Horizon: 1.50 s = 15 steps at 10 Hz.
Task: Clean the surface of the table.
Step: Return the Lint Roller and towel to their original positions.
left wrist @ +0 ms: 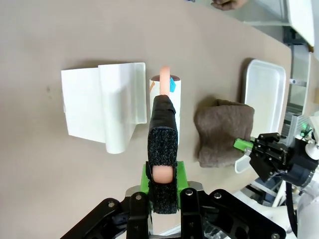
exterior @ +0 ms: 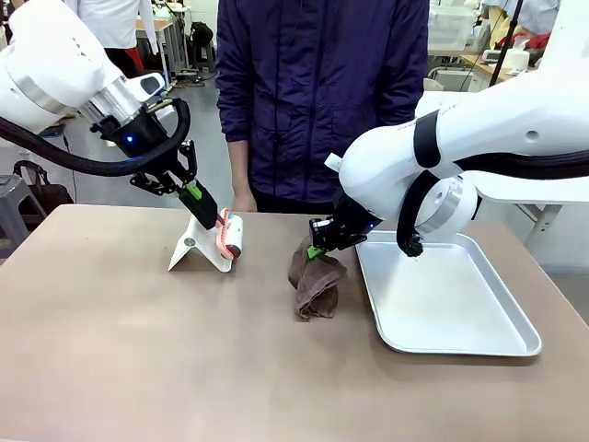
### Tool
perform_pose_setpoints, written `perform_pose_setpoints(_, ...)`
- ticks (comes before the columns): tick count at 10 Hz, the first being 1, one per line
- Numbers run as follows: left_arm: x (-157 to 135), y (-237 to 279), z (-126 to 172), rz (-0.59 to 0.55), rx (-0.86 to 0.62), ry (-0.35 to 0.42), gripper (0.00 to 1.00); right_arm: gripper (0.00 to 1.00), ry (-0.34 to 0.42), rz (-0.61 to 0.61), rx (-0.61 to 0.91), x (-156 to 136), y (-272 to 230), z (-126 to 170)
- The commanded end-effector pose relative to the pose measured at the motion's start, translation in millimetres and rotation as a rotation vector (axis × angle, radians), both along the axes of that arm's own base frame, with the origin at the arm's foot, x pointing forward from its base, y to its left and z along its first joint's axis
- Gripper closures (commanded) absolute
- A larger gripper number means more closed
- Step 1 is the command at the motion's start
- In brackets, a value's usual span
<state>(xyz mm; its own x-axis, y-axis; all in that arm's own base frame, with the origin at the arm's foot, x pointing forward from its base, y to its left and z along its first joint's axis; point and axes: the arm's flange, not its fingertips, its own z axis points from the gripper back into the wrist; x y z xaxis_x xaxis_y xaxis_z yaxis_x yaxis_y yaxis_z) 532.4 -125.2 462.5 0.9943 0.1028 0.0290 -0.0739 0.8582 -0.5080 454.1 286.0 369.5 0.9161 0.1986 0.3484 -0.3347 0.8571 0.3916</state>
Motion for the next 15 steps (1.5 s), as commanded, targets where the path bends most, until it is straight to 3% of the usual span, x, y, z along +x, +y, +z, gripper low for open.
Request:
perform_pose_setpoints(1, 4.5, -5.0, 2.8, 0.0, 0.032, 0.01, 0.78, 0.93, -0.027, -0.009, 0.004, 2.2, -1.5, -4.8)
perform_pose_setpoints(9, 6.5, 7.2, -18.2, 0.019, 0.05, -0.021, 0.78, 0.93, -0.006, -0.016, 0.001, 0.2, -1.5, -10.8)
perform_pose_setpoints(15, 8.4, 3.4, -23.9, 0.011, 0.063, 0.008, 0.78, 0.93, -0.003, -0.006, -0.01, -0.8, 0.4, -9.4)
